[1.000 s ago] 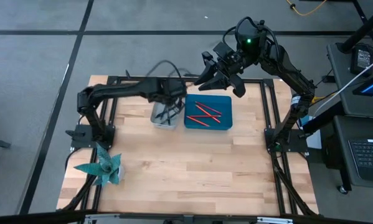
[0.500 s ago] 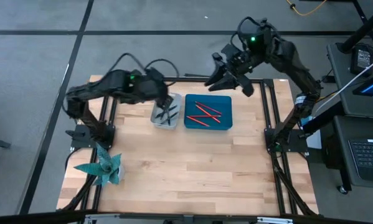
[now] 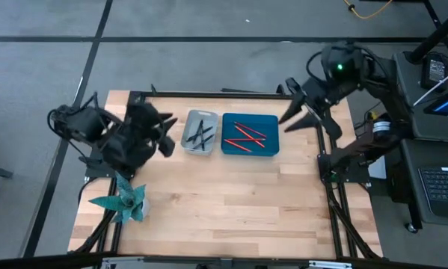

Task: Sort pens & pencils
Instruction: Return to Home Position

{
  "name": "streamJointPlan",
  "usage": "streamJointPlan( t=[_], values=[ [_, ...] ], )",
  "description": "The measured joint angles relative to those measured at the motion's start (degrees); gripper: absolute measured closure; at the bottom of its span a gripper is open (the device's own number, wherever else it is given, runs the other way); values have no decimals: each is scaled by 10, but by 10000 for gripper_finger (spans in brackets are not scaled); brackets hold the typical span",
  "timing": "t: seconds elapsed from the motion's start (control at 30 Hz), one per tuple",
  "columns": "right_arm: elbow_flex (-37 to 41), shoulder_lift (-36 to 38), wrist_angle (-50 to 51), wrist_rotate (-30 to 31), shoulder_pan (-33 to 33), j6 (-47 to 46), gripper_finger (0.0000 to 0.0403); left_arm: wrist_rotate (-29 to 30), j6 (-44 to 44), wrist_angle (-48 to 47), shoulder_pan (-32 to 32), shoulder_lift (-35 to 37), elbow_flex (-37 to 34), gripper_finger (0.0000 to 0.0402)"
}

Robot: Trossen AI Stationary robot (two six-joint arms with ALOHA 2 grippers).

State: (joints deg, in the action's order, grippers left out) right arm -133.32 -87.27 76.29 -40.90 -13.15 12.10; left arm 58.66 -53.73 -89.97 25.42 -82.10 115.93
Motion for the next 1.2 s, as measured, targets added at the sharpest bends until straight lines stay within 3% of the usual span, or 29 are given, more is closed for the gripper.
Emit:
streamJointPlan(
  t=[0.27, 0.5, 0.63, 0.83, 1.2],
  values=[
    [180, 91, -99, 35, 47, 2, 279, 33, -87, 0, 58, 65, -150, 319],
    [306, 218, -167, 49, 3, -12, 279, 56, -101, -1, 39, 176, -224, 319],
    [352, 303, -202, 96, -18, -18, 279, 72, -82, -1, 31, 240, -272, 319],
    [432, 412, -221, 184, -25, -46, 279, 64, -109, 0, 11, 329, -367, 319],
    [533, 587, -203, 264, -25, -119, 279, 7, -143, 0, -10, 448, -496, 319]
  ],
)
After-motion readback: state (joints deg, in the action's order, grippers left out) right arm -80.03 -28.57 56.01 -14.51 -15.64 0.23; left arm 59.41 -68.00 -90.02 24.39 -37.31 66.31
